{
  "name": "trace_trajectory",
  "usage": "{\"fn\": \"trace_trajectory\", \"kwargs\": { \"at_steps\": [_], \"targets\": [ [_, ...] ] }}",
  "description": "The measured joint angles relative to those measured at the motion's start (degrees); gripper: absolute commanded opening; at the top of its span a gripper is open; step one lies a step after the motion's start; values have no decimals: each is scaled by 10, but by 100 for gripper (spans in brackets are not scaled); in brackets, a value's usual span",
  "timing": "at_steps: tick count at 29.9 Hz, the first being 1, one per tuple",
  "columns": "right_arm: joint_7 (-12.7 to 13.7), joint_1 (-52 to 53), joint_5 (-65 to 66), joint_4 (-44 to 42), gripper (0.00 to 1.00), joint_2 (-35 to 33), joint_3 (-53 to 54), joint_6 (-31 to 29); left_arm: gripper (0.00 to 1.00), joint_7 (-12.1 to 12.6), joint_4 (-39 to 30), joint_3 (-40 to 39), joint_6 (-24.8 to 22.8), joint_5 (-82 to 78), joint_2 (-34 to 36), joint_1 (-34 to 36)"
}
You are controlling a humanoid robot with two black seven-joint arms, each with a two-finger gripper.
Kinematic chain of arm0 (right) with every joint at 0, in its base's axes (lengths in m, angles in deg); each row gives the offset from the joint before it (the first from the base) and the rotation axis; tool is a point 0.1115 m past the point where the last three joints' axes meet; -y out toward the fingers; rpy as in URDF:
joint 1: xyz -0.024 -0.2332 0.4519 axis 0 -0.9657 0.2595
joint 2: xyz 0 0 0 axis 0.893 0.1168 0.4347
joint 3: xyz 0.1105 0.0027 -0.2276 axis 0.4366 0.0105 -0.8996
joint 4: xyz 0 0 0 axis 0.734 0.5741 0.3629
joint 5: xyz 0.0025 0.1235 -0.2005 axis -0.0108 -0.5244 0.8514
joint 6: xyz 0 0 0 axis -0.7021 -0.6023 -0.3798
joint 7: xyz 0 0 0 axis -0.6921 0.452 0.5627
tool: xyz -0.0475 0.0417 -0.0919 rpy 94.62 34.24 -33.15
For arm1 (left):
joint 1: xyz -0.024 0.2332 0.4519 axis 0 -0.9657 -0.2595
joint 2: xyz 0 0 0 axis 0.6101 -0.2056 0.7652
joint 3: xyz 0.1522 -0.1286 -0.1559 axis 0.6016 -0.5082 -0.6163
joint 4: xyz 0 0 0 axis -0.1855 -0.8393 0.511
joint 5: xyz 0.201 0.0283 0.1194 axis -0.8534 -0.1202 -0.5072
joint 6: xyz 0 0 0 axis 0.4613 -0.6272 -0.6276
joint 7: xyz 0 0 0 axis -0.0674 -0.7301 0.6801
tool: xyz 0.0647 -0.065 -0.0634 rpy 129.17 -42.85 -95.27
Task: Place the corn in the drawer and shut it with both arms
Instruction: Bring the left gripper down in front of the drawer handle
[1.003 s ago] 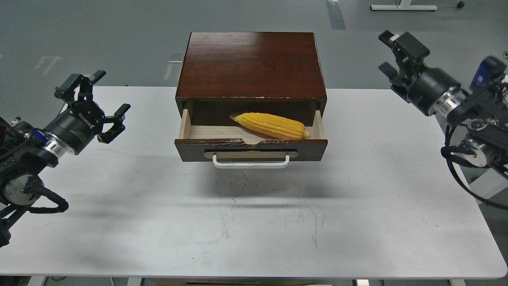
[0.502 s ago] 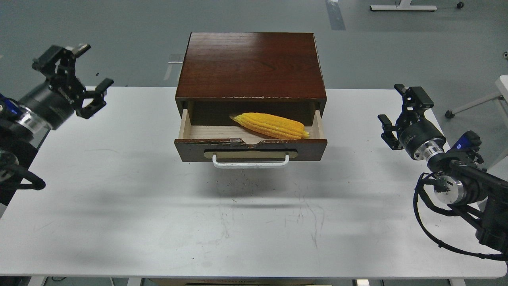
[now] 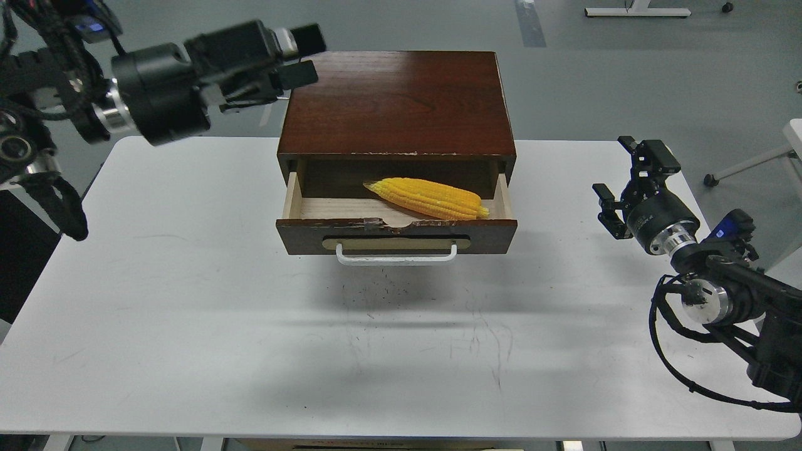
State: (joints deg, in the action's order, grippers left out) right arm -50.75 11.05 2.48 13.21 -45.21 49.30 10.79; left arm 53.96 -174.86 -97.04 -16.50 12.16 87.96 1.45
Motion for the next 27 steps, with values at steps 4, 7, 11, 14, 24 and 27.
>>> {"fn": "trace_trajectory", "kwargs": {
  "at_steps": [4,7,11,14,24,27],
  "targets": [
    [0,0,0,0,99,-1,-3,-1,75,0,-47,4,0,-112,-39,-24],
    [0,-1,0,0,99,-1,-4,-1,34,0,-53,9,0,-151,-71,-57],
    [0,-1,0,0,99,-1,-5,-1,0,0,-54,30,0,-165,-93,-98],
    [0,-3,0,0,99,-1,-6,-2,0,0,-52,48,0,-184,-99,-144],
    [0,-10,1,0,99,-1,-7,-2,0,0,-4,51,24,-156,-102,-256],
    [0,-10,1,0,99,-1,-7,-2,0,0,27,49,35,-69,-106,-259]
  ]
}}
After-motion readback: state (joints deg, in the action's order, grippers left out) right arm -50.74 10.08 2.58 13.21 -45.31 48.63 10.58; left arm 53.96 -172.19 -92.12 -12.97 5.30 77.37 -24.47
